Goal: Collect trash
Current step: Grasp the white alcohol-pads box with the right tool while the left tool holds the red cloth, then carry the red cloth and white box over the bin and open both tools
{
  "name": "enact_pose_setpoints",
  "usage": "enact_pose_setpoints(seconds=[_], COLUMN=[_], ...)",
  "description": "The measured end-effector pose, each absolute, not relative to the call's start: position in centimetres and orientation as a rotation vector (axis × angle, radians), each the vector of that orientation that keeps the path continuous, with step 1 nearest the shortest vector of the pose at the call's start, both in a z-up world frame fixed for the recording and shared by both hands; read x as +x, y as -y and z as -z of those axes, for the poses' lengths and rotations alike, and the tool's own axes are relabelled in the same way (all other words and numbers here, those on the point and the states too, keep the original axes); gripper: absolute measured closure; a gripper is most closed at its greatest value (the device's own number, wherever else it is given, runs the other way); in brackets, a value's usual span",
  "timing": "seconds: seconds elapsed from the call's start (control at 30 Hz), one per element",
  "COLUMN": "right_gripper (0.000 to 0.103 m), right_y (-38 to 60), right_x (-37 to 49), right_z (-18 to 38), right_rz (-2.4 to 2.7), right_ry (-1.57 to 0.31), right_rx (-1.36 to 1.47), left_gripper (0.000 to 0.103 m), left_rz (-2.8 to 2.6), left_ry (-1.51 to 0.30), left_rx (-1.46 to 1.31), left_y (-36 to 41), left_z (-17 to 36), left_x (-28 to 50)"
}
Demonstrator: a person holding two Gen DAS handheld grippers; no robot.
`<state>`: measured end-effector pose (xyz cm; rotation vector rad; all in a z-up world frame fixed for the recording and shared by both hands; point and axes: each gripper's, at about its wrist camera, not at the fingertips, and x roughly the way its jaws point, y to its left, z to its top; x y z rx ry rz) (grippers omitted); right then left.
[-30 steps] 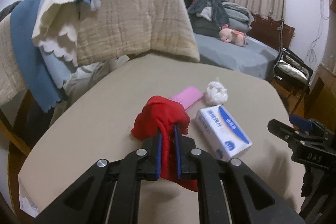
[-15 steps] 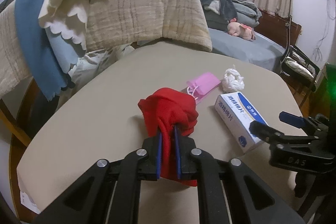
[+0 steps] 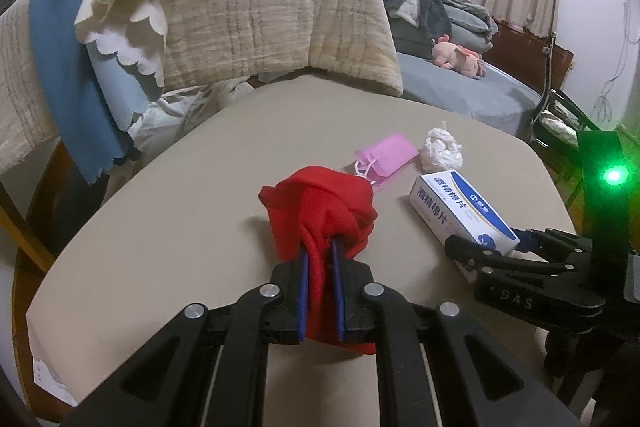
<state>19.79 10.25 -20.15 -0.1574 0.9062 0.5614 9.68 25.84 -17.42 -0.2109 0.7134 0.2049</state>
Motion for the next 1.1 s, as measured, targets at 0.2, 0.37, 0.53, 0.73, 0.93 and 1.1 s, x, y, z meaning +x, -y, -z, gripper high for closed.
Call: enact_pose_setpoints(seconds=[0.2, 0.37, 0.53, 0.73, 0.93, 1.1], right_gripper=[0.048, 0.048, 0.048, 0.048, 0.048, 0.048], right_y=[-8.2, -5.9, -2.9, 1.4, 6.4, 11.4], right_x=[19.1, 18.3, 17.4, 16.2, 14.9, 13.7], right_z=[17.6, 14.9, 12.3, 10.0, 8.3, 7.7], right_rz=[-0.566, -0.567, -0.552, -0.51, -0.444, -0.36], right_ry=[-0.859, -0.812, -0.771, -0.737, -0.707, -0.693], right_rx=[-0.124, -0.11, -0.088, -0.047, -0.022, -0.002], left_gripper=[0.093, 0.093, 0.093, 0.093, 0.093, 0.093], left_rz=[-0.176, -0.134, -0.081, 0.013, 0.12, 0.208], left_ry=[-0.684, -0.649, -0.616, -0.581, -0.557, -0.545], left_rx=[-0.197, -0.187, -0.178, -0.15, -0.123, -0.104], left_y=[-24.5, -22.7, -20.3, -16.1, -11.3, -7.4], left_z=[15.8, 13.8, 11.7, 9.5, 7.9, 6.9], left_x=[9.8, 9.9, 10.1, 10.3, 10.5, 10.9])
